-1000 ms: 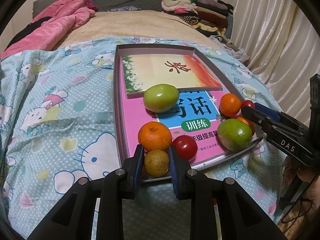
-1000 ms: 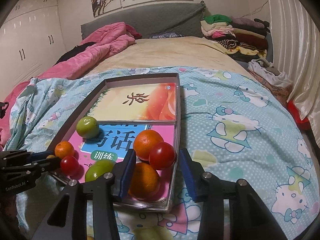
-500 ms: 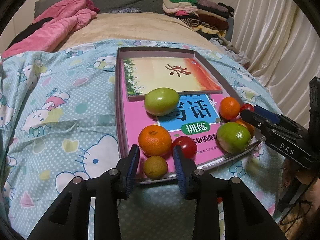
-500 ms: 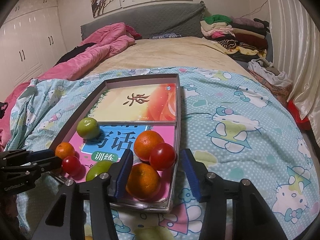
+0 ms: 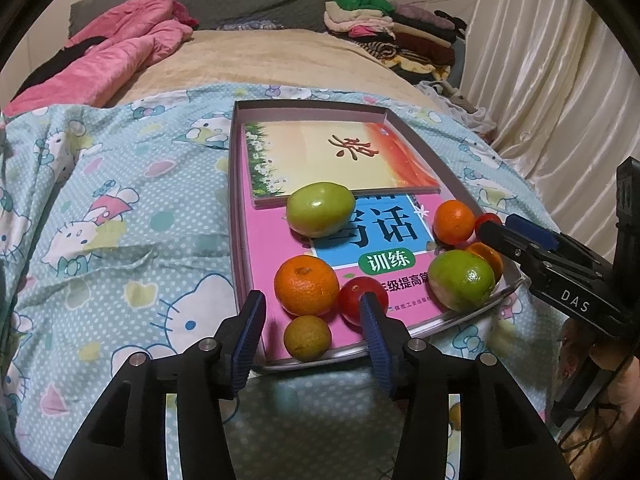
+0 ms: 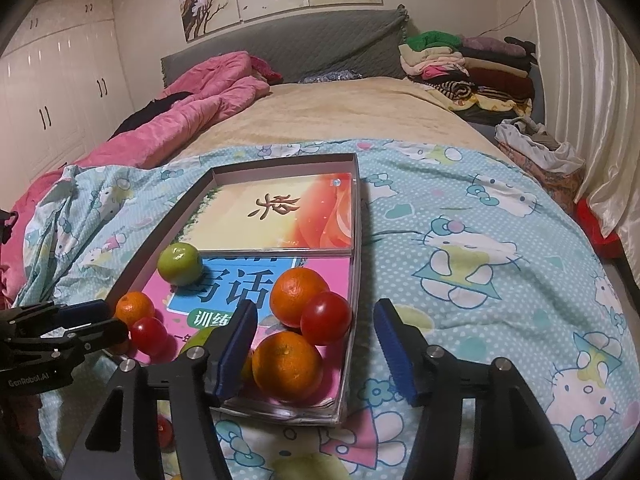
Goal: Organize fruits
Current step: 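Withdraw both open grippers from the tray toward the bedspread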
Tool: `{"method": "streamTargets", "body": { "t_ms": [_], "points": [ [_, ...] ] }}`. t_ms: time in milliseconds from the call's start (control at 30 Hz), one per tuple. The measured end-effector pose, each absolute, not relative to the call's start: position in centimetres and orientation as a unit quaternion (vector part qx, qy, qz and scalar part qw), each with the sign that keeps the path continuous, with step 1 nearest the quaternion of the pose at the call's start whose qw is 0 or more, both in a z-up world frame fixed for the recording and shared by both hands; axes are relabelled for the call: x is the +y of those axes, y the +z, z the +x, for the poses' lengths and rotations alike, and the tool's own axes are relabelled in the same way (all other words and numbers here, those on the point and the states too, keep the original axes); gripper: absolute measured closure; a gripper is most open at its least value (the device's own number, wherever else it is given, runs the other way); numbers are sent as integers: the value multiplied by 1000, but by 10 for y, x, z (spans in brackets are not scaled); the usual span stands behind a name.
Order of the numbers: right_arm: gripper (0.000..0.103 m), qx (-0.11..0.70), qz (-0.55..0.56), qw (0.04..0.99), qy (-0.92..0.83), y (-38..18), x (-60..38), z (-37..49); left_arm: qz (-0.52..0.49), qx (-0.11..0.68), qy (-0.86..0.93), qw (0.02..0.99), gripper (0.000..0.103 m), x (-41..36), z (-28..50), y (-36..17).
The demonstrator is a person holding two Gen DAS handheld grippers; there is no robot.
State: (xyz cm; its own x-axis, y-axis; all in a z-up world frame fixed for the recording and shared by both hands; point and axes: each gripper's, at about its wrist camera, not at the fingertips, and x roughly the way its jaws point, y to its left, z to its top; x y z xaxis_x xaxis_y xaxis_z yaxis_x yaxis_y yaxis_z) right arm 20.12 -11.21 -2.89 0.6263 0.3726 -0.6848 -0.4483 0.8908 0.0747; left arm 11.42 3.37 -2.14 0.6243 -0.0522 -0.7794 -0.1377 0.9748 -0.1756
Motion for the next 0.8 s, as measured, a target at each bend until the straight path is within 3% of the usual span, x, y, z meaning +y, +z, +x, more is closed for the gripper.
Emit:
{"method": "streamTargets", "body": {
  "t_ms": [100,333,533,800],
  "points": [
    [40,365,-48,901,229,-27,-112,201,-113,431,22,895,50,34,113,-20],
    [22,340,-55,909,235,-18,-110,193,-117,425,24,897,43,34,111,-16],
    [17,323,-71,913,239,-12,-105,184,-121,411,30,903,33,35,107,-11],
    [13,311,-72,916,245,-5,-103,175,-119,408,32,905,32,34,103,-8]
  ]
}}
